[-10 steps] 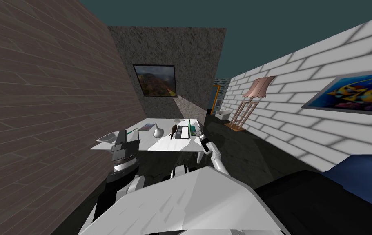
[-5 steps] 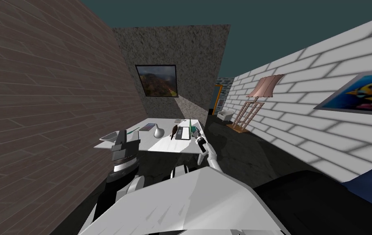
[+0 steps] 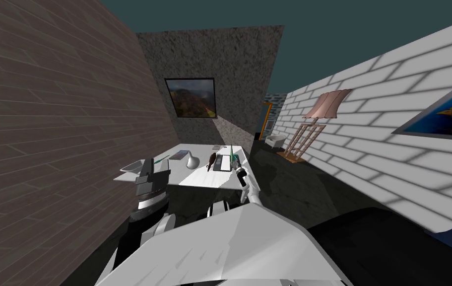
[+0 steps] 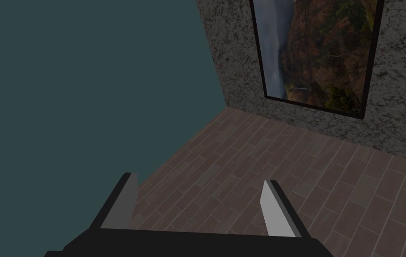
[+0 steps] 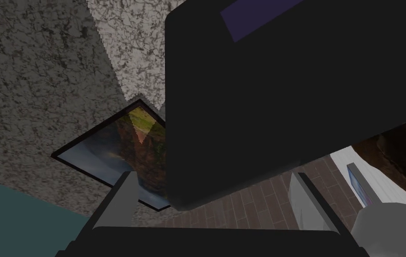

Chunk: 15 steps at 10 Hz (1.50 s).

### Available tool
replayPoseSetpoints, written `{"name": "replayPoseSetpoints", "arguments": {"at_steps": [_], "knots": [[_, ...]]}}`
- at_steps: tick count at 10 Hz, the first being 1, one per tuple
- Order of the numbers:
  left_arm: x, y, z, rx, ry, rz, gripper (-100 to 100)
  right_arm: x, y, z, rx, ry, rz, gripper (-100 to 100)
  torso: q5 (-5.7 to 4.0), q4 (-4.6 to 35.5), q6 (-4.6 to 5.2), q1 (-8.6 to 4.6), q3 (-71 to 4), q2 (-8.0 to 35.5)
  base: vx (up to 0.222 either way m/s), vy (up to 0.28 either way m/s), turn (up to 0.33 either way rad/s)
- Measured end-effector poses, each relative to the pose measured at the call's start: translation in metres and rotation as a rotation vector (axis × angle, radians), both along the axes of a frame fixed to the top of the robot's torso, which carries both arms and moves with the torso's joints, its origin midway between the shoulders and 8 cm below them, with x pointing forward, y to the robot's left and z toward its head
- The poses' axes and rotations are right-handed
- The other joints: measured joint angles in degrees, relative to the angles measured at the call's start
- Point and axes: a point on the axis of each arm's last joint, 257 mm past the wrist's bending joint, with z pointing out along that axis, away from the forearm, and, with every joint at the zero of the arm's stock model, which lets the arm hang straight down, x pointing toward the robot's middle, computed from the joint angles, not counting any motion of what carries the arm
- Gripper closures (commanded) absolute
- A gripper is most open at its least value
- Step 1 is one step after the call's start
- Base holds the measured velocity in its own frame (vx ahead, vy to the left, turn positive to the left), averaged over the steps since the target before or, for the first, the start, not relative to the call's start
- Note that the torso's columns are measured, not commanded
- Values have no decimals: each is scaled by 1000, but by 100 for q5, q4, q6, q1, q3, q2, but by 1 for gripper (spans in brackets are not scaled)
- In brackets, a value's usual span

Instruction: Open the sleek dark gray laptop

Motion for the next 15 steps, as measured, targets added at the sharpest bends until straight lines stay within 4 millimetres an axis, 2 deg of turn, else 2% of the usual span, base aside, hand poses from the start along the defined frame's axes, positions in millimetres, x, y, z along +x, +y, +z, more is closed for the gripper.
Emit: {"name": "replayPoseSetpoints", "arguments": {"at_steps": [11,15], "knots": [[0,0,0,0,0,0,0,60,-57,4,-26,-8,-116,-100,-1,1,-2,-1,2,2,-62,-13,95],[0,0,0,0,0,0,0,82,-68,7,-14,-6,-147,-100,0,-1,2,-1,-3,-7,-62,-11,108]]}}
